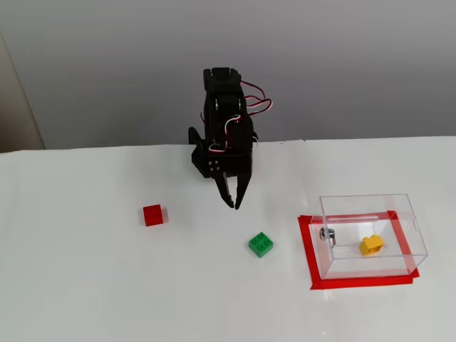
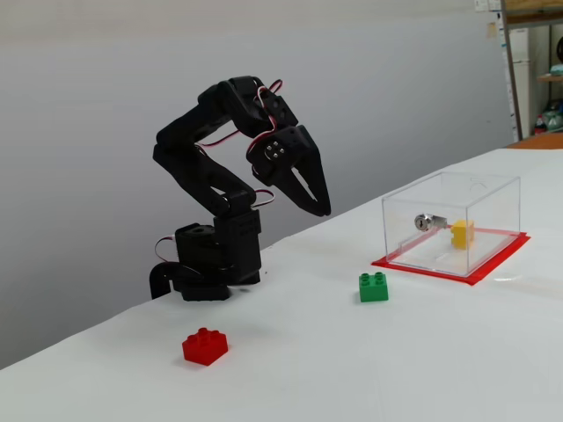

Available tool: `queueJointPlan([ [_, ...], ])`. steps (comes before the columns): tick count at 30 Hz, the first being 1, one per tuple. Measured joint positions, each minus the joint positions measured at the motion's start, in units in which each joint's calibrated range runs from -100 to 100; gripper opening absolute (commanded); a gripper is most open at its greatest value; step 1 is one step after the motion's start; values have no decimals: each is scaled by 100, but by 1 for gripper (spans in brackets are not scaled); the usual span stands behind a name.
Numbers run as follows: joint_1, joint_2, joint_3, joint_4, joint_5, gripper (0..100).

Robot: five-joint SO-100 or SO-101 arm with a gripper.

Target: Pick the yellow lego brick and place it into the transparent box

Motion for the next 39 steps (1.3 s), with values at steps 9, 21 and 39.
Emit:
queueJointPlan([
  [9, 75, -609, 1589, -1054, 528, 1],
  [21, 107, -1184, 3045, -1217, 532, 1],
  [39, 118, -3222, 4413, -1208, 532, 1],
])
